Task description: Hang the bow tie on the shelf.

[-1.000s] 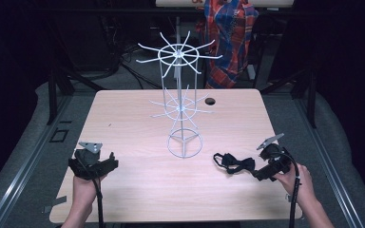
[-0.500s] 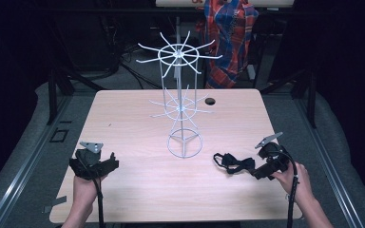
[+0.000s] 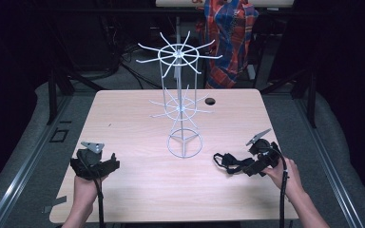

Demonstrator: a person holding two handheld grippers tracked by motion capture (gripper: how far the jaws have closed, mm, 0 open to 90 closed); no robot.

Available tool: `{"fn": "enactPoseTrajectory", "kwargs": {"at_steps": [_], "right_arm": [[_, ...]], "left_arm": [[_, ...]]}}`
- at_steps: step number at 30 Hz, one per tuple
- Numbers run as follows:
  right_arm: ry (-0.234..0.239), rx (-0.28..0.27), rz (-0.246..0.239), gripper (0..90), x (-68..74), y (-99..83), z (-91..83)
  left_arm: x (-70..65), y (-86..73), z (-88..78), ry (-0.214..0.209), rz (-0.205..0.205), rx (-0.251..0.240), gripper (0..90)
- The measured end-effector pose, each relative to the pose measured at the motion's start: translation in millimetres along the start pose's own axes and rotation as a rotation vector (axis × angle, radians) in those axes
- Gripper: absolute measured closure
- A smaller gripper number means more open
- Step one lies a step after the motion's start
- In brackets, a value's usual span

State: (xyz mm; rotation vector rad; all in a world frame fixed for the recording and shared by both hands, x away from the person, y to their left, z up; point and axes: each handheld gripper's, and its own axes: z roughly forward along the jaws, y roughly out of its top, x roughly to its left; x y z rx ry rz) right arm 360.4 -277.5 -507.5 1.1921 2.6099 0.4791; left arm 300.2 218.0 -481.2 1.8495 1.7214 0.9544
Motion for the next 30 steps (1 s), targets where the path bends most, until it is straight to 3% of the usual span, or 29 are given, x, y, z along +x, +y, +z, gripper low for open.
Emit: {"fn": "enactPoseTrajectory", "kwargs": {"at_steps": [6,7,8,12,14,19,22,30], "right_arm": [[0.0,0.013,-0.008,2.0,2.9,9.3,7.2],[0.004,-0.009,0.011,3.7,4.6,9.5,9.3],[-0.001,0.011,-0.006,5.3,3.7,11.4,8.9],[0.006,0.019,-0.01,16.9,3.6,12.7,11.8],[0.005,0.02,-0.004,29.1,3.7,12.7,13.8],[-0.007,0.017,-0.022,39.1,4.2,15.2,15.1],[-0.004,0.013,-0.028,42.6,6.0,17.9,17.7],[-0.001,0.067,-0.051,48.9,10.5,21.6,28.9]], "left_arm": [[-1.3,-0.2,0.9,0.0,0.008,0.001,16.3],[-1.6,-0.2,0.9,-0.002,0.007,0.002,16.3],[-1.7,-0.2,0.9,-0.002,0.009,0.003,16.3],[-2.1,-0.2,1.1,-0.005,0.013,0.009,16.3],[-2.8,-0.2,1.2,-0.005,0.016,0.009,16.3],[-2.5,-0.1,0.8,-0.004,0.015,0.01,16.3],[-2.3,-0.2,0.7,-0.004,0.012,0.008,16.3],[-2.4,-0.2,0.6,-0.005,0.012,0.009,16.3]]}}
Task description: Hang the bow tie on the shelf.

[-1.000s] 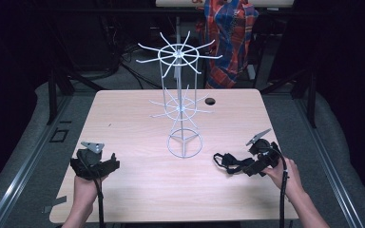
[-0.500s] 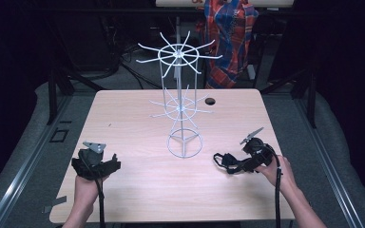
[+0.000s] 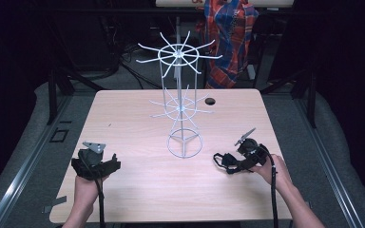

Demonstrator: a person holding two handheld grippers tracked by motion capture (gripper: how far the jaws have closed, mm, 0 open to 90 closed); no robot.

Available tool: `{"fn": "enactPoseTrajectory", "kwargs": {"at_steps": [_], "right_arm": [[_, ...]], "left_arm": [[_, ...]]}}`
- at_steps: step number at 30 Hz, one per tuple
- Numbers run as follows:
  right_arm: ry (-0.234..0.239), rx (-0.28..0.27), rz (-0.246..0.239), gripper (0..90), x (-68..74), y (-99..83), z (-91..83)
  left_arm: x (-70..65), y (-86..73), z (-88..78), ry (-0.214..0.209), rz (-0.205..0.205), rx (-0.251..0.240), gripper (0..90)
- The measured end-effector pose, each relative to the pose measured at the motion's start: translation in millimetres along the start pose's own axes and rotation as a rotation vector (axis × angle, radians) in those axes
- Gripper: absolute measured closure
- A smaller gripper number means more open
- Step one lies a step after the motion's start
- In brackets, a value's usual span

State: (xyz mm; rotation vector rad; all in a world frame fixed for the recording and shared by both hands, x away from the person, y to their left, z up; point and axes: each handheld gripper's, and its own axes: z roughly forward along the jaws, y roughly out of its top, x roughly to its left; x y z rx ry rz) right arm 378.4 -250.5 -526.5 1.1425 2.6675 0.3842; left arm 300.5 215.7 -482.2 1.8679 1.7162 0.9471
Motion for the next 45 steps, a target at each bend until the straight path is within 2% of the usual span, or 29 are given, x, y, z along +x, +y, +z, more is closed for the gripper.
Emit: {"fn": "enactPoseTrajectory", "kwargs": {"at_steps": [4,5,8,9,12,13,14,15,19,20,22,23,24,29,32,33,40,44,45], "right_arm": [[-0.012,0.033,-0.014,52.1,1.2,-0.5,3.6],[-0.006,0.019,-0.001,53.6,2.4,-1.4,5.2],[-0.002,0.038,-0.014,56.7,2.5,-1.1,5.2],[-0.016,0.047,-0.024,60.5,3.8,-1.0,6.5],[-0.025,0.044,-0.02,64.0,5.6,-1.3,8.1],[-0.034,0.059,-0.031,65.2,5.2,-0.8,7.4],[-0.033,0.001,0.017,66.2,9.0,-3.6,12.5],[-0.043,0.056,-0.027,66.6,6.9,-1.6,9.7],[-0.059,0.072,-0.04,70.3,7.7,-1.3,9.4],[-0.062,0.044,-0.02,71.5,9.2,-2.7,11.3],[-0.064,0.057,-0.029,72.5,8.7,-2.3,10.5],[-0.062,0.046,-0.016,73.9,9.6,-3.1,11.5],[-0.061,0.071,-0.033,75.4,8.6,-2.1,10.0],[-0.062,0.069,-0.027,78.5,7.5,-2.7,9.7],[-0.059,0.054,-0.022,83.2,6.1,-3.5,7.3],[-0.046,0.031,-0.004,83.9,6.1,-4.1,6.4],[-0.057,0.052,-0.025,81.6,6.6,-3.4,6.6],[-0.047,0.067,-0.043,72.6,5.6,-3.3,7.2],[-0.036,0.042,-0.022,71.6,6.0,-4.3,8.9]], "left_arm": [[0.0,0.0,-0.2,-0.002,0.0,0.0,16.3],[0.0,0.0,-0.2,-0.001,-0.001,-0.001,16.3],[0.1,0.0,-0.4,0.0,-0.001,-0.002,16.3],[0.1,0.0,-0.3,-0.001,-0.001,-0.003,16.3],[0.2,0.0,-0.6,-0.001,-0.001,-0.003,16.3],[0.1,-0.1,-0.5,0.0,-0.003,-0.005,16.3],[0.1,-0.1,-0.4,-0.002,-0.003,-0.004,16.3],[0.1,-0.1,-0.4,-0.002,-0.004,-0.004,16.3],[-0.1,-0.1,-0.7,-0.002,-0.005,-0.005,16.3],[-0.6,-0.1,-0.8,-0.003,-0.004,-0.003,16.3],[-0.7,-0.1,-0.7,-0.003,-0.003,-0.003,16.3],[-1.0,-0.1,-0.5,-0.003,-0.004,-0.005,16.3],[-1.1,-0.1,-0.5,-0.003,-0.003,-0.005,16.3],[-1.5,-0.1,-0.6,-0.006,-0.002,-0.002,16.3],[-1.4,-0.1,-0.5,-0.007,-0.002,-0.002,16.3],[-1.4,-0.1,-0.4,-0.006,-0.002,-0.001,16.3],[-2.0,-0.1,0.1,-0.006,0.002,0.001,16.3],[-2.0,-0.2,0.3,-0.006,0.002,0.003,16.3],[-2.1,-0.2,0.3,-0.007,0.003,0.003,16.3]]}}
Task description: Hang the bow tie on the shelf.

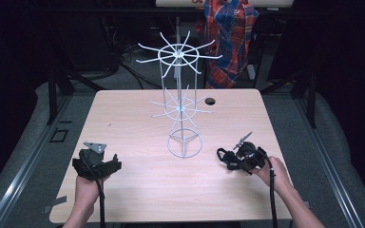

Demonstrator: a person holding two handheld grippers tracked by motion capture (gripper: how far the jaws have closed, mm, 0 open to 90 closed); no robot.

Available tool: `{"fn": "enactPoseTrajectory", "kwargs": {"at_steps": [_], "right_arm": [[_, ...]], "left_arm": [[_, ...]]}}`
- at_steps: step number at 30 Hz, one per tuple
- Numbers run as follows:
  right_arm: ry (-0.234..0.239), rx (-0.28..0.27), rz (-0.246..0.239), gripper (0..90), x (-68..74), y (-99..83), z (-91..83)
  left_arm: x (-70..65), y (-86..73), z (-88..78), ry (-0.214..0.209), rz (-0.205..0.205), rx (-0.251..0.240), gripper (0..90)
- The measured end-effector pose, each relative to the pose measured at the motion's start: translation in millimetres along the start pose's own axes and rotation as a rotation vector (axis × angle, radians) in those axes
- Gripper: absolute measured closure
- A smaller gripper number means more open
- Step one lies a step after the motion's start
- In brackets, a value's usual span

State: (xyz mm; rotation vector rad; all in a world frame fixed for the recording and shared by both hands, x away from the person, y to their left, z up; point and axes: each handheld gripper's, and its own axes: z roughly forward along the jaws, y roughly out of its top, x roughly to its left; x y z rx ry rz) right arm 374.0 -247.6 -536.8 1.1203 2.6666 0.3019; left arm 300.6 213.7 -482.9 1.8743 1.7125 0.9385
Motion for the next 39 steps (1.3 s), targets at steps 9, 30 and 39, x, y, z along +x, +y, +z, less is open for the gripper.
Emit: {"fn": "enactPoseTrajectory", "kwargs": {"at_steps": [9,30,39], "right_arm": [[-0.03,-0.025,-0.006,62.6,-5.1,-1.2,-2.9],[-0.033,0.012,0.002,77.6,-8.5,-4.7,6.5],[-0.013,-0.036,0.01,80.1,-10.3,-4.7,-6.5]], "left_arm": [[-0.3,0.0,0.1,0.001,0.001,0.002,16.3],[-2.3,-0.1,0.5,-0.001,0.005,0.004,16.3],[-1.8,-0.1,0.8,0.002,0.001,0.008,16.3]]}}
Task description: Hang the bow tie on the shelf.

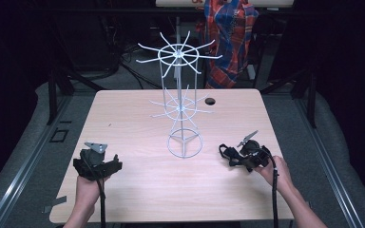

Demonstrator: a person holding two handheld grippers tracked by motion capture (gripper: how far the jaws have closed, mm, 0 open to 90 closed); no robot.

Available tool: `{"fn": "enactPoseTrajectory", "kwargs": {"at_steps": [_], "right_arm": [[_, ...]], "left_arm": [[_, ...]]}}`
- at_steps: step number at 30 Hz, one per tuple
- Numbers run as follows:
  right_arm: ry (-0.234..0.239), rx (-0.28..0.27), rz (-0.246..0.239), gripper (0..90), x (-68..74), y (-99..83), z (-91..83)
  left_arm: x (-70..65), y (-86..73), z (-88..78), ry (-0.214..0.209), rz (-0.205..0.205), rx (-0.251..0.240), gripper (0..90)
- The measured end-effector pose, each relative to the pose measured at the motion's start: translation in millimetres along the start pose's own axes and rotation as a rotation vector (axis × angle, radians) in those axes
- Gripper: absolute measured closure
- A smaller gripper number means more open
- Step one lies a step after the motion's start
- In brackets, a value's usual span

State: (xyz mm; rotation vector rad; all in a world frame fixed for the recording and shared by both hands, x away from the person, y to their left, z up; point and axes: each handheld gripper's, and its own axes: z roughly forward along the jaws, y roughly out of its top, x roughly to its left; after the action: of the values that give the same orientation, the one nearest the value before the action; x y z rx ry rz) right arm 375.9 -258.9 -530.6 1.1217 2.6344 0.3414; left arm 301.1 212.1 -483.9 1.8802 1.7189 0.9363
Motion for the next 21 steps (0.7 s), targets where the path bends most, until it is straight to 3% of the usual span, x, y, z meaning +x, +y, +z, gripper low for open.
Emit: {"fn": "enactPoseTrajectory", "kwargs": {"at_steps": [2,6,21], "right_arm": [[-0.002,-0.025,0.017,80.1,2.1,-0.3,0.2],[-0.008,-0.053,0.0,80.1,5.4,2.8,-6.9],[-0.012,-0.16,0.028,80.0,3.2,3.1,-33.0]], "left_arm": [[0.1,0.1,0.0,0.0,0.0,0.004,16.3],[0.3,-0.1,-0.5,0.001,-0.001,0.0,16.3],[1.3,-0.1,-0.5,0.0,0.001,-0.002,16.3]]}}
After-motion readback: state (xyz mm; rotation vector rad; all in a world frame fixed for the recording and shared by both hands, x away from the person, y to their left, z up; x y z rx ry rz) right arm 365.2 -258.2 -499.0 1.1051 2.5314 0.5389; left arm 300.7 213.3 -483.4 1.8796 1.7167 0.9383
